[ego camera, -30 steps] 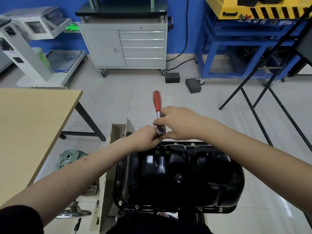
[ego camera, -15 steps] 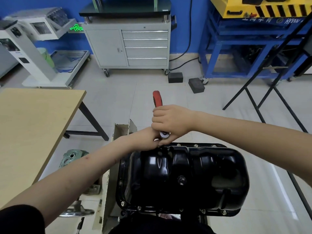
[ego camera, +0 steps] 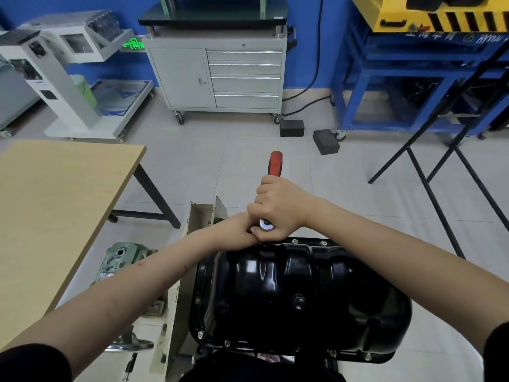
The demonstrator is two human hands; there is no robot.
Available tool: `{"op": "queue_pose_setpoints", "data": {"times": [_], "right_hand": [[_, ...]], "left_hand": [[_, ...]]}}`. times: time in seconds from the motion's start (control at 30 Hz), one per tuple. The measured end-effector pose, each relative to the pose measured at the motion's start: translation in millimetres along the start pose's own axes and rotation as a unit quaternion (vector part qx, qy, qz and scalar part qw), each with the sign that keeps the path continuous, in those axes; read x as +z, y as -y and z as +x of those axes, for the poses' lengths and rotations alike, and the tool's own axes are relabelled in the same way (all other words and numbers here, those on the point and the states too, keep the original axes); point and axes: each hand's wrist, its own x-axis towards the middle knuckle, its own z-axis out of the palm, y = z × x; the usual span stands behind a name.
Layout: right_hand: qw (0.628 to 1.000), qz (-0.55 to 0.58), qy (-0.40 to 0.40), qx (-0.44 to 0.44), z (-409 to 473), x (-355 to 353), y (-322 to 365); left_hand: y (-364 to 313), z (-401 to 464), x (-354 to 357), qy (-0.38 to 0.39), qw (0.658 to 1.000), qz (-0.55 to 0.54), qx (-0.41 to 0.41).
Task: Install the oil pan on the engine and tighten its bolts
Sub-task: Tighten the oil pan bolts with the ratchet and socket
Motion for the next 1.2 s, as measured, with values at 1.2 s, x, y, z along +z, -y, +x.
{"op": "queue_pose_setpoints", "data": {"times": [1.2], "right_hand": [[0.973, 0.006, 0.051, 0.226, -50, -43, 5]], "left_hand": [[-41, 41, 14, 0.037, 0.999, -0.002, 0.005]]}}
